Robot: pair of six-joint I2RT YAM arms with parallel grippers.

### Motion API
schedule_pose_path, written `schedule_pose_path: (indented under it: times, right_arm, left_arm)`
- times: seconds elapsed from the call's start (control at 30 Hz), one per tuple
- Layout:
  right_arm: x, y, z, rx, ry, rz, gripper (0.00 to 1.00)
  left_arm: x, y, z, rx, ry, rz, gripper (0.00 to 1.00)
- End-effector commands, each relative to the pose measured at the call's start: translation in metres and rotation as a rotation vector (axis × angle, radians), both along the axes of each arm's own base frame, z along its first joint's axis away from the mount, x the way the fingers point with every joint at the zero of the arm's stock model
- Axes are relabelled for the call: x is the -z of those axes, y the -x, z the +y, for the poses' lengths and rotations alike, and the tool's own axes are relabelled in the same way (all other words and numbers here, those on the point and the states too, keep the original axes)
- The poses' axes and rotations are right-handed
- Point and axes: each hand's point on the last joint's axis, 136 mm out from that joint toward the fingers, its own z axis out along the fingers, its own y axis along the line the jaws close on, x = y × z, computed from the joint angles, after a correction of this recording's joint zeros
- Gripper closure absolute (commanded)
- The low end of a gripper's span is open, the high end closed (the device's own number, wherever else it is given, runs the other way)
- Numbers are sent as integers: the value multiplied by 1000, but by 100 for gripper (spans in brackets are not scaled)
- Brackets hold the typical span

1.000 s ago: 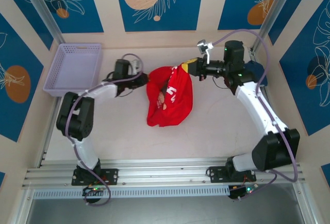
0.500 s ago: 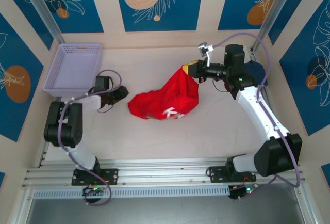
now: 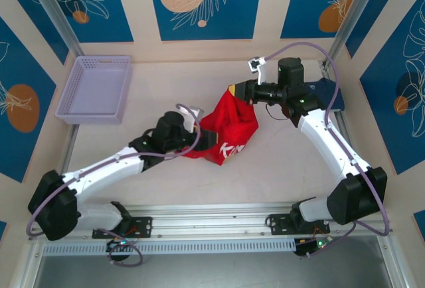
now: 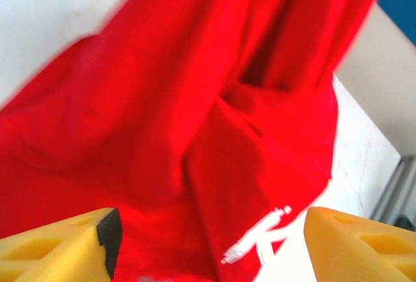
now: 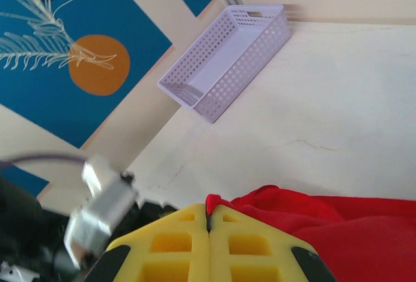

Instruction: Fold the inside-out t-shirt

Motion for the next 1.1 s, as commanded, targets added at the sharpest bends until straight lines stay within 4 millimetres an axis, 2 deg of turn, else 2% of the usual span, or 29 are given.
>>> schedule_pose_path:
  times: [0.0, 0.07, 0.17, 0.27, 0.3, 0.37, 0.5, 0.57, 0.63, 0.8, 0.93, 1.0, 1.07]
  right_arm:
    - [-25, -3, -1, 65, -47, 22, 100]
    - [-32, -4, -2, 83, -58, 22, 100]
    - [-44, -5, -5, 108, -78, 10, 100]
    - [-65, -3, -13, 135, -102, -24, 100]
    - [-73, -2, -18, 149, -109, -38, 100]
    - [-90, -1, -32, 194, -121, -69, 100]
    - [-116, 0, -58, 288, -147, -127, 100]
    - [-116, 1, -60, 301, -146, -135, 100]
    - [-104, 0, -57, 294, -144, -109, 100]
    - [-57, -3, -41, 232, -139, -25, 100]
    - [-22, 1, -24, 173, -116, 53, 100]
    - [-10, 2, -21, 162, -113, 81, 100]
    - [-3, 3, -21, 163, -106, 101, 100]
  left_arm:
    - [1, 7, -32, 90, 16, -4, 28]
    - [7, 7, -43, 110, 29, 15, 37]
    - [10, 3, -51, 124, 28, 11, 65]
    - [14, -10, -37, 79, -47, -37, 96]
    - [16, -15, -26, 49, -76, -51, 100]
    - [20, -24, 3, -24, -128, -68, 100]
    - [32, -34, 83, -217, -210, -92, 100]
    - [44, -34, 116, -302, -221, -67, 100]
    - [60, -31, 141, -368, -258, -33, 100]
    - [81, -25, 161, -424, -351, 24, 100]
    - [73, -24, 160, -423, -347, 31, 69]
    - [61, -23, 152, -401, -293, 13, 60]
    - [44, -20, 135, -333, -206, -24, 52]
